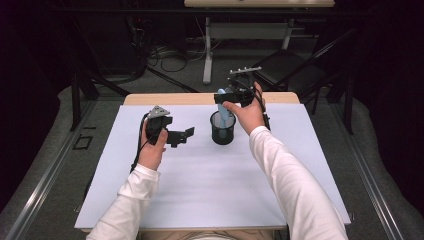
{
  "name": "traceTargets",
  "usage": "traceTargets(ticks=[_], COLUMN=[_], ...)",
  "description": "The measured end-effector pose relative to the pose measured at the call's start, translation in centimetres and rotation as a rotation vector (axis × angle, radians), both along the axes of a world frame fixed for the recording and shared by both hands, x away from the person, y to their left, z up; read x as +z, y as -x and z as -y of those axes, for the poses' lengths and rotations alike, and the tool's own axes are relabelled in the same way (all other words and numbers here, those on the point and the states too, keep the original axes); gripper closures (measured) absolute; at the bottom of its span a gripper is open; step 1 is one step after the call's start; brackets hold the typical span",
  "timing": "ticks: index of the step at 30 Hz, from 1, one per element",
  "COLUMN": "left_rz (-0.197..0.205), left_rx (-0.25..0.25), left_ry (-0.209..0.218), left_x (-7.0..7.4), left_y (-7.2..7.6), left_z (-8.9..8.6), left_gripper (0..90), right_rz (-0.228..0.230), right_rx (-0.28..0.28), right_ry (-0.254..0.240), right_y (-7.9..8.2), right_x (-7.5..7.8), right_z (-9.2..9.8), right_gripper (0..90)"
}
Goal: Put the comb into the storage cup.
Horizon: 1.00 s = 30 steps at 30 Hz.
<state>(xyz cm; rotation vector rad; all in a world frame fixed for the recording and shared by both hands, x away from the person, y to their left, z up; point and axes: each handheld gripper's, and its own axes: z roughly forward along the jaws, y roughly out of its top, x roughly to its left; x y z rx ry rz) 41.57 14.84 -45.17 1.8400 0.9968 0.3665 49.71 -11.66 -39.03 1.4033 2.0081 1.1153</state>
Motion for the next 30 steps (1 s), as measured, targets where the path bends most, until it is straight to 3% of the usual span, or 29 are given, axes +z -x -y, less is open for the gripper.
traceTargets(ticks=[11,30], left_rz=[-0.007,-0.009], left_rx=[-0.007,-0.011], left_ry=[0.01,0.015], left_x=[0.3,1.2], left_y=[0.1,0.4], left_z=[-0.1,-0.8], left_gripper=[2.4,2.5], right_rz=[0.023,0.041], right_rx=[0.009,0.031], right_ry=[0.029,0.004], right_y=[0.6,2.7], right_x=[0.6,1.9], right_z=[-0.2,1.5], right_gripper=[0.0,0.0])
